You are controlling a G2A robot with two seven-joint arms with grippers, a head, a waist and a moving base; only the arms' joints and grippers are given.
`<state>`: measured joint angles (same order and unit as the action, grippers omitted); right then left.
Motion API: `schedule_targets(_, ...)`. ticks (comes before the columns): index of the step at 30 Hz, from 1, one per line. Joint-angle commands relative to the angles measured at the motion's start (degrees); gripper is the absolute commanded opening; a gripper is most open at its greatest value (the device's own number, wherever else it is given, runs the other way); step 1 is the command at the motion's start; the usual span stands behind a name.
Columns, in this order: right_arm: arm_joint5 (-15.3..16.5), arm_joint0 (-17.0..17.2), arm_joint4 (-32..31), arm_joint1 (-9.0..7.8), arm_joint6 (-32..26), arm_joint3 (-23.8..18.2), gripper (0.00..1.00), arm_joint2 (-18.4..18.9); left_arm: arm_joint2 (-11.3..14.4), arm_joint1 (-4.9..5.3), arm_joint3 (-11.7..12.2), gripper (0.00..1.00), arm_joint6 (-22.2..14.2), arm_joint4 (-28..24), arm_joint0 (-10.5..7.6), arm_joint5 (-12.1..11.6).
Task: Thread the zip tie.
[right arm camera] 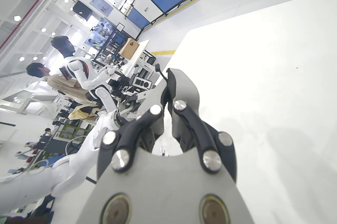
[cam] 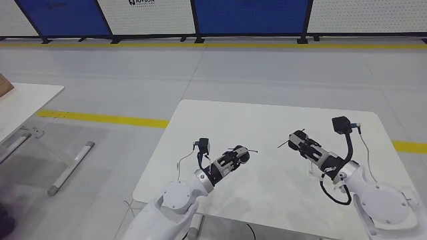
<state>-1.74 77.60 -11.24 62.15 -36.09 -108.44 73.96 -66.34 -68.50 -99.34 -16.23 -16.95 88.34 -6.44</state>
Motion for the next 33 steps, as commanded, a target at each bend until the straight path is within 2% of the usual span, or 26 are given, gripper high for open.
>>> schedule_targets(1,0.0,0.0,0.0,0.0,0.0,0.0,0.0,0.0,0.0,0.0,0.0,0.0,0.0,0.0,0.0,0.0)
schedule_targets(5,0.06,0.06,0.11,0.02,0.38,-0.04,0.0,0.04,0.0,0.0,0.0,0.0,0.0,0.0,0.0,0.0)
schedule_targets(6,0.44,0.52,0.42,0.18,3.12,-0.33,0.0,0.08,0.0,0.0,0.0,0.0,0.0,0.0,0.0,0.0)
schedule_targets(9,0.5,1.26,-3.87,0.51,9.35,-1.0,0.0,-1.31,0.0,0.0,0.0,0.0,0.0,0.0,0.0,0.0)
schedule_targets(12,-0.46,0.86,-5.17,0.86,11.52,-0.93,0.0,-2.91,0.0,0.0,0.0,0.0,0.0,0.0,0.0,0.0)
schedule_targets(14,-1.24,0.41,-6.96,1.06,12.05,-0.51,0.0,-4.3,0.0,0.0,0.0,0.0,0.0,0.0,0.0,0.0)
schedule_targets(21,-1.24,0.41,-6.96,1.06,12.05,-0.51,0.0,-4.3,0.03,-0.05,-0.08,0.0,0.44,-0.19,-0.17,-0.03)
schedule_targets(23,-1.24,0.41,-6.96,1.06,12.05,-0.51,0.0,-4.3,0.18,-0.21,0.14,0.0,2.96,1.15,-0.68,-1.95)
schedule_targets(25,-1.24,0.41,-6.96,1.06,12.05,-0.51,0.0,-4.3,0.74,-0.4,0.61,0.0,3.86,1.05,-1.08,-3.14)
schedule_targets(33,-1.24,0.41,-6.96,1.06,12.05,-0.51,0.0,-4.3,0.81,-0.43,0.7,0.0,3.97,1.06,-1.17,-3.26)
